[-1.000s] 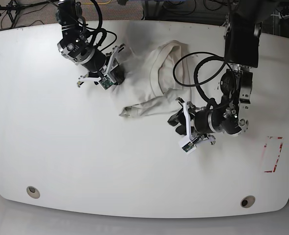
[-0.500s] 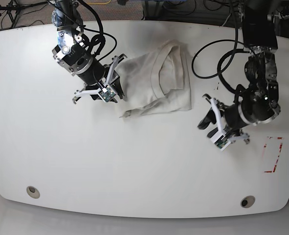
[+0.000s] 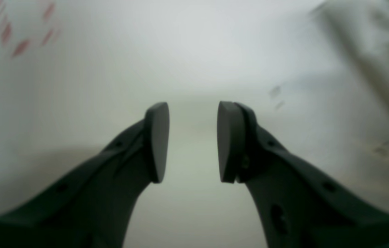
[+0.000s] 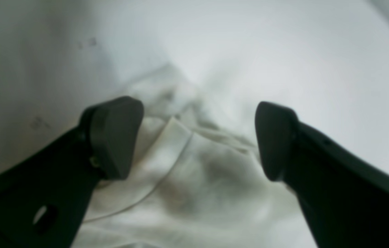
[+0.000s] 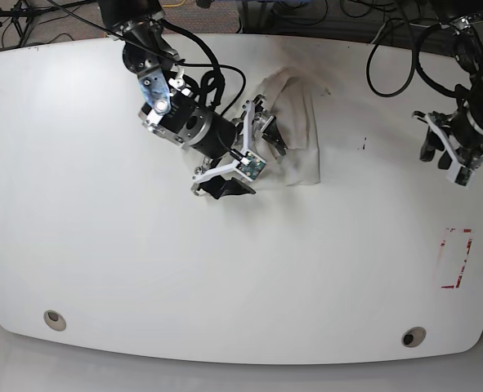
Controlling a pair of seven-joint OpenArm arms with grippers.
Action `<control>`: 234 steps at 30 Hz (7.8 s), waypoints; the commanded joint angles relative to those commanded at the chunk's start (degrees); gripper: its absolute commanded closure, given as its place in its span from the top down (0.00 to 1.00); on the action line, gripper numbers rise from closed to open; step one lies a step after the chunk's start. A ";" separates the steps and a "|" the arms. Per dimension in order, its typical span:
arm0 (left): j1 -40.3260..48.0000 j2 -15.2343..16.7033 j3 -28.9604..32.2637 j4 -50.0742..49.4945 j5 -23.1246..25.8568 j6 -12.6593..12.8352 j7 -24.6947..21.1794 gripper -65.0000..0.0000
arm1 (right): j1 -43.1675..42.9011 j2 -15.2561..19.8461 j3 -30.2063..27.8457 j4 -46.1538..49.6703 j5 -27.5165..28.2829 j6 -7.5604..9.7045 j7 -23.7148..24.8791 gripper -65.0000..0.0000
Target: Fold the T-shirt properly
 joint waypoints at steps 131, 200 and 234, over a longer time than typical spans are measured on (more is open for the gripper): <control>7.12 1.76 2.90 0.00 0.00 0.00 0.00 0.34 | 14.86 -8.00 -5.01 -19.08 -0.09 -0.70 9.05 0.49; -37.01 15.74 39.03 -49.67 8.35 0.00 -5.54 0.34 | -17.85 1.58 17.85 -12.40 -0.62 8.48 19.08 0.11; -22.07 8.44 28.40 -18.46 -4.75 0.00 5.80 0.34 | -4.75 -2.20 17.41 -2.02 -0.70 8.26 4.22 0.11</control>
